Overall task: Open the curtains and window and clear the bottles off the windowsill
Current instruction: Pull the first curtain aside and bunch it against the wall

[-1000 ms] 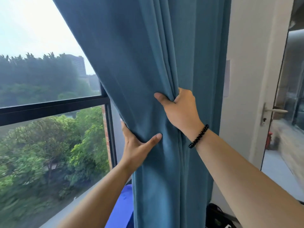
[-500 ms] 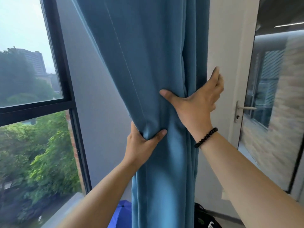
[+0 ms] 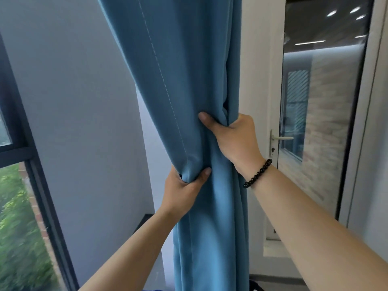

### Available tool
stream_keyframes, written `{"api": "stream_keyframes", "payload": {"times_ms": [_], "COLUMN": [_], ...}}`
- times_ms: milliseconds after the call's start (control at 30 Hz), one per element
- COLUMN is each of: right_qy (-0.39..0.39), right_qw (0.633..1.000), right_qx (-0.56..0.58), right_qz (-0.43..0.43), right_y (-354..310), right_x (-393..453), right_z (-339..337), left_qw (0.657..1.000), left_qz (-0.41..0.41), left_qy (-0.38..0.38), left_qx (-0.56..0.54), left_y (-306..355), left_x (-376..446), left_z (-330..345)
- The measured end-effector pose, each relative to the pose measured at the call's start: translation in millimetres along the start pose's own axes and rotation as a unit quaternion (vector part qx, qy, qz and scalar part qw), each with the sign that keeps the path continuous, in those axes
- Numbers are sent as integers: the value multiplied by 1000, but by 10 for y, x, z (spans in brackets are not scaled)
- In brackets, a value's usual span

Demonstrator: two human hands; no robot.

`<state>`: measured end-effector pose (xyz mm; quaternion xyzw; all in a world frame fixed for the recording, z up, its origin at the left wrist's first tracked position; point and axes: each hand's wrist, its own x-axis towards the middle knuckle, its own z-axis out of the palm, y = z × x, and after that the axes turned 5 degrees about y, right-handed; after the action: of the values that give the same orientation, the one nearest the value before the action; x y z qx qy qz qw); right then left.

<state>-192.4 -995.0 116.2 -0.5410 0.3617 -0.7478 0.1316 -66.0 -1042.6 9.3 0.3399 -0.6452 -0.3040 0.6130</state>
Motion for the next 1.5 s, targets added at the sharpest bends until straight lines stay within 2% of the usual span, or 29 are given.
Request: {"api": "stream_keyframes", "payload": {"times_ms": [400, 567, 667, 800, 900, 1033, 1100, 1200, 1500], "right_qy": [15, 19, 13, 75, 111, 80, 36, -45, -49], "right_qw": [1000, 1000, 1000, 996, 989, 991, 998, 998, 998], "right_qx": [7, 7, 10, -22, -102, -108, -48, 13, 30], "right_qz": [3, 0, -9, -46, -14, -5, -15, 37, 22], "right_y": [486, 763, 898, 1172, 1413, 1657, 1772, 1990, 2392], "right_x": [611, 979, 1187, 1491, 1742, 2005, 2148, 2318, 2670], "right_z": [23, -17, -25, 20, 20, -51, -91, -151, -155], "left_qw": [999, 996, 995, 998, 998, 998, 996, 992, 993], "left_qz": [32, 39, 41, 36, 29, 23, 32, 42, 12], "left_qy": [11, 78, 85, 49, 49, 64, 85, 115, 115], "left_qx": [-14, 21, 32, -9, -5, 5, 3, 20, 8], "left_y": [-335, -537, -650, -745, -828, -988, -1071, -1213, -1482], "left_x": [570, 921, 1169, 1505, 1729, 1990, 2092, 2245, 2616], "left_z": [428, 658, 751, 895, 1027, 1219, 1333, 1485, 1708]}}
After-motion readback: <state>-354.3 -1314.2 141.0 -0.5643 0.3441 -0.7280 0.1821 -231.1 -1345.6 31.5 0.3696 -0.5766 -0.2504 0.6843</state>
